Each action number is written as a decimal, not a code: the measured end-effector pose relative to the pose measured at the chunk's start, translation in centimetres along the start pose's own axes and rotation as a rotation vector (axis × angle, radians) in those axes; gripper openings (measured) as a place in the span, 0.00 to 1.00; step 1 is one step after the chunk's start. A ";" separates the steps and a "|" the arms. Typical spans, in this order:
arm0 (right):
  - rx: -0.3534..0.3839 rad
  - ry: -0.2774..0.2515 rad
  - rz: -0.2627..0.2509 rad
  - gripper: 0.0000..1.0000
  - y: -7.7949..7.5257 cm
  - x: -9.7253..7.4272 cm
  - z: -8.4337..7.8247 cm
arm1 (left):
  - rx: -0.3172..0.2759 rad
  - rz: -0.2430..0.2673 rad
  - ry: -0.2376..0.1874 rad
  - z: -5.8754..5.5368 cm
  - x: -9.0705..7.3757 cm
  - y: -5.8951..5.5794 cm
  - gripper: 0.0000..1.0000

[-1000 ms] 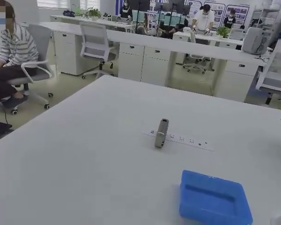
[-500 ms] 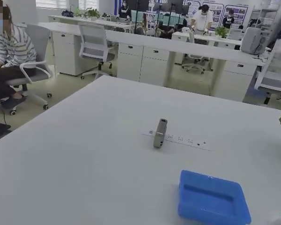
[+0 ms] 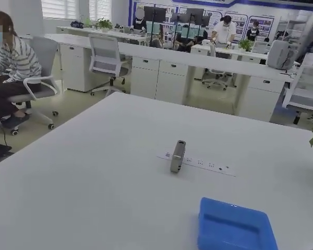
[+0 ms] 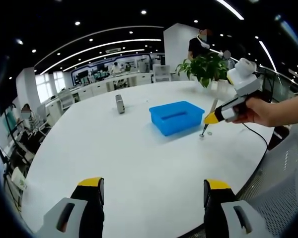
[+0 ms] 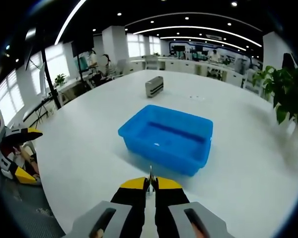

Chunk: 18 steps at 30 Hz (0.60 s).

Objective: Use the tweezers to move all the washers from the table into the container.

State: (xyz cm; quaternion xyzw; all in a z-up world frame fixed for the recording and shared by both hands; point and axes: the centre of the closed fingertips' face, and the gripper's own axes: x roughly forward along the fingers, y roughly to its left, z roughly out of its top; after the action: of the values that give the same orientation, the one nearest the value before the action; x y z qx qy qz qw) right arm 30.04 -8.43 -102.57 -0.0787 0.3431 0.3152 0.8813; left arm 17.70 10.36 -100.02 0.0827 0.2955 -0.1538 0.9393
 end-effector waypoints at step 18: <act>0.008 -0.114 -0.015 0.01 -1.5 -2.7 4.8 | 0.004 -0.001 -0.011 0.2 -0.1 -0.1 0.85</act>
State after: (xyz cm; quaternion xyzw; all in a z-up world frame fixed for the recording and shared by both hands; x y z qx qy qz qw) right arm 32.08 -9.27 -97.34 -0.0596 0.2929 0.3113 0.9021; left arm 17.65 10.22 -99.83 0.0838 0.2898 -0.1551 0.9407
